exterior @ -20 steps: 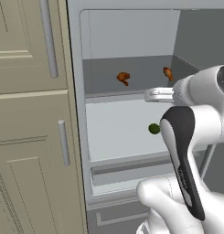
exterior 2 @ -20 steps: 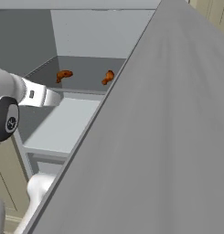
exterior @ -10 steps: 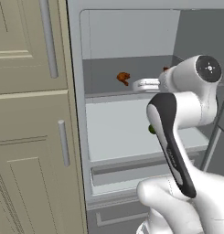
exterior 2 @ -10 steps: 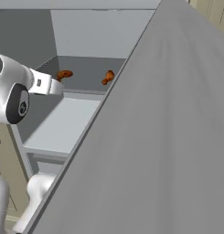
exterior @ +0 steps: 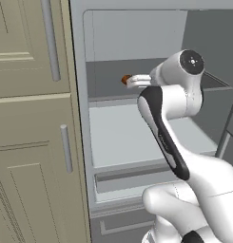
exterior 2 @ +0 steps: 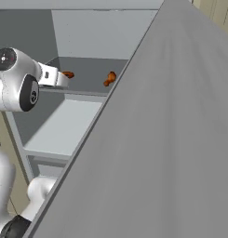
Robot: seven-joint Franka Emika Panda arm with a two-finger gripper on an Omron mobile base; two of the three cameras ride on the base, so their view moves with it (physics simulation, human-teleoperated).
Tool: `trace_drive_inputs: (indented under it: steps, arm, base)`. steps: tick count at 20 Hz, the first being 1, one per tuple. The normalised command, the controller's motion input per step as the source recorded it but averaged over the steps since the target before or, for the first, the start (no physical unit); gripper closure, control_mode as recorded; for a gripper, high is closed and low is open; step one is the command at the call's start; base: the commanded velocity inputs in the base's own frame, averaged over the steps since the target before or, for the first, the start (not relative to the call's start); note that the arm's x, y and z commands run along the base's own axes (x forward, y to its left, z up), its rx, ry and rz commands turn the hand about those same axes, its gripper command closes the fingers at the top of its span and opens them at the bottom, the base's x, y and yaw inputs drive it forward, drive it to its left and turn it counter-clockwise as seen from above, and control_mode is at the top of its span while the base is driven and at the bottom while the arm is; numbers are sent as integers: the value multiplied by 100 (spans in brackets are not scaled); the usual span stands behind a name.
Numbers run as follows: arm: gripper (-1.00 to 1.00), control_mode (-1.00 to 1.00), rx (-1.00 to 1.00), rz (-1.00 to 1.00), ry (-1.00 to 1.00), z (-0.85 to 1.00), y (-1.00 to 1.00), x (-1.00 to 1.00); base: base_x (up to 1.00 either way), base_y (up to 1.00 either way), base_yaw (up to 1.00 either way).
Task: Place one lime and one chicken drumstick in each tupperware on the nearby counter, to pack two identical lunches.
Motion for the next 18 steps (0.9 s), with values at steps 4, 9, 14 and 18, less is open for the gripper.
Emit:
trace_drive_inputs:
  steps: [4,9,14,18]
  arm:
    - [-100,-100,-5,1,1,-9,8,57]
    - [-100,-100,-5,1,2,-17,5,58]
    - [-100,-100,-4,0,2,-21,0,53]
    - [-100,-100,-3,0,1,-19,2,49]
  base:
    - [0,0,0]
    - [0,0,0]
    - [0,0,0]
    - [0,0,0]
